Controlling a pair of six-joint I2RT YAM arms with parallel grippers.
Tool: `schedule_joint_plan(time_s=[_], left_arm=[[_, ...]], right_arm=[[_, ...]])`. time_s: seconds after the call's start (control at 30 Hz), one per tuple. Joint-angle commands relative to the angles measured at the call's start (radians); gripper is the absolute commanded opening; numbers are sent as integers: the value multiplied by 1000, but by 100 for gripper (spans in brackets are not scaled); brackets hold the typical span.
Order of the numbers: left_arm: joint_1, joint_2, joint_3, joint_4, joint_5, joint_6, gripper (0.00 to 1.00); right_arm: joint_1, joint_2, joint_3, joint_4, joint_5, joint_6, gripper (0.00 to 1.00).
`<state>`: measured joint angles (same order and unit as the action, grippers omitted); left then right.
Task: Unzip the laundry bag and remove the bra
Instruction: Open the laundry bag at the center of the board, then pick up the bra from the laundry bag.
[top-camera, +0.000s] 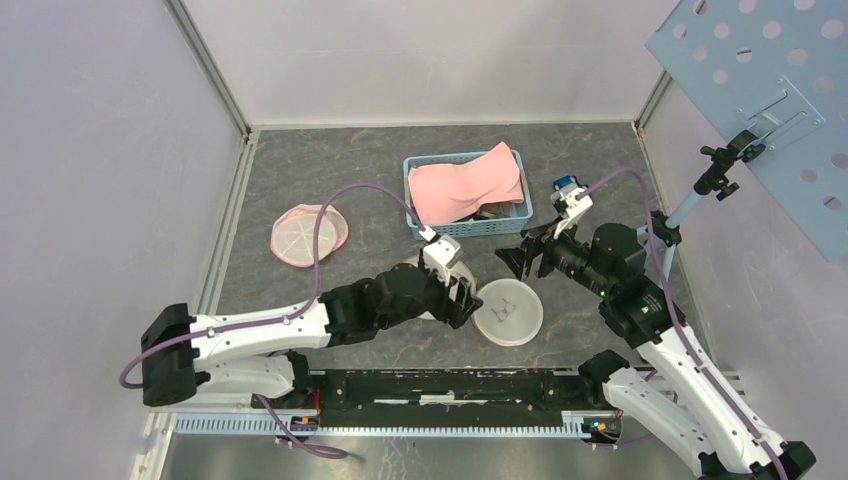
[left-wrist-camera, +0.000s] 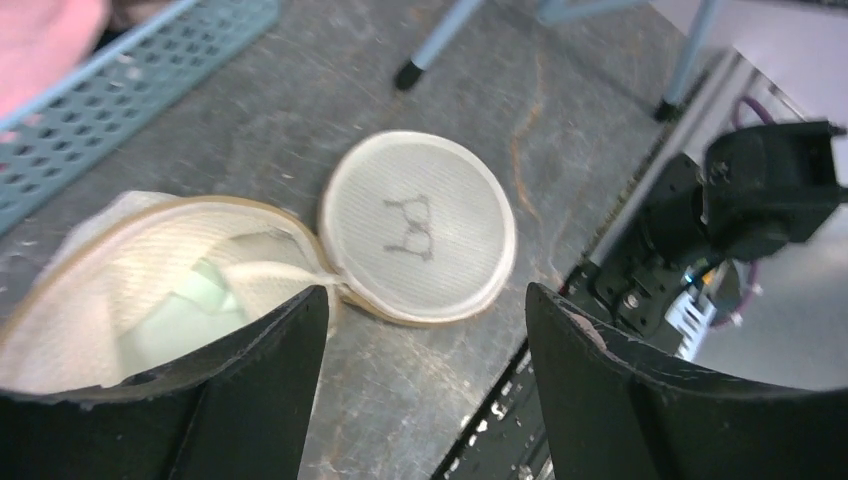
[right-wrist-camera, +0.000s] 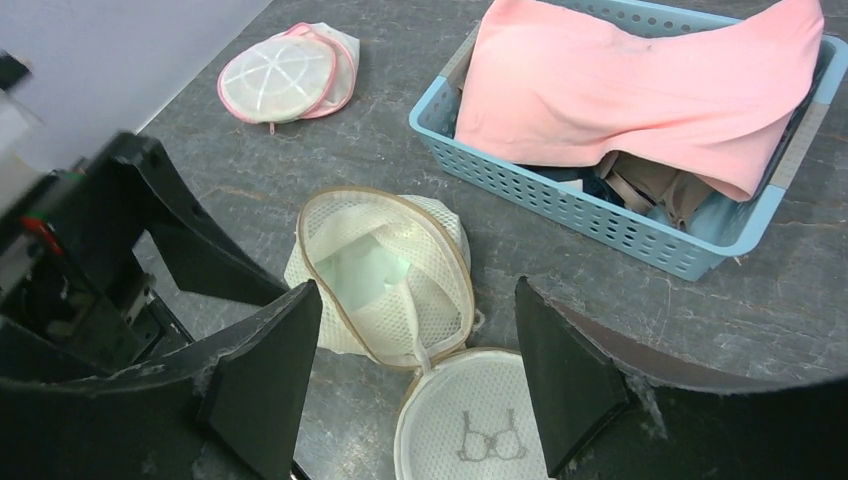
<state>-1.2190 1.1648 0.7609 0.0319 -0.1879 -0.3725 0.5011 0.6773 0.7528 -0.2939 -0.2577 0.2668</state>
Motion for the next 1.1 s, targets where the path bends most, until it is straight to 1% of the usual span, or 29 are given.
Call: schedule_joint_plan(time_s=[0.0, 0.13, 0.17, 0.23, 0.3, 0.37, 0.47, 0.6, 0.73, 0.77, 0.87, 0.97, 1.07], left_arm=[[21, -2, 70, -91, -191, 33, 79], [45, 93, 190, -276, -292, 73, 75], [59, 116, 208, -320, -312, 62, 71], [105, 135, 217, -369, -302, 17, 63], [190, 119, 181, -370, -200, -28, 58], [266, 90, 120, -342, -108, -75, 54], [340, 67, 34, -293, -14, -107, 48], [346, 106, 0, -292, 63, -89, 42], [346, 134, -15, -299, 81, -77, 37], [346, 136, -17, -306, 76, -75, 36], [345, 132, -27, -319, 65, -64, 36], [345, 139, -30, -332, 52, -50, 39], [345, 141, -33, -335, 47, -36, 43]], right_arm=[[-3, 37, -19, 63, -27, -3, 76], [-4, 58, -134, 166, -55, 15, 73], [-3, 69, -153, 187, -57, 12, 73], [-3, 103, -188, 213, -52, 4, 72], [-2, 141, -223, 253, -63, 1, 71], [-3, 182, -255, 300, -75, 4, 70], [-3, 261, -295, 387, -97, 17, 70], [-3, 378, -329, 513, -138, 52, 71], [5, 479, -323, 600, -171, 92, 73], [9, 495, -313, 608, -171, 95, 74], [29, 543, -285, 622, -166, 102, 85], [60, 583, -260, 634, -160, 112, 91], [95, 624, -242, 646, -138, 122, 90]])
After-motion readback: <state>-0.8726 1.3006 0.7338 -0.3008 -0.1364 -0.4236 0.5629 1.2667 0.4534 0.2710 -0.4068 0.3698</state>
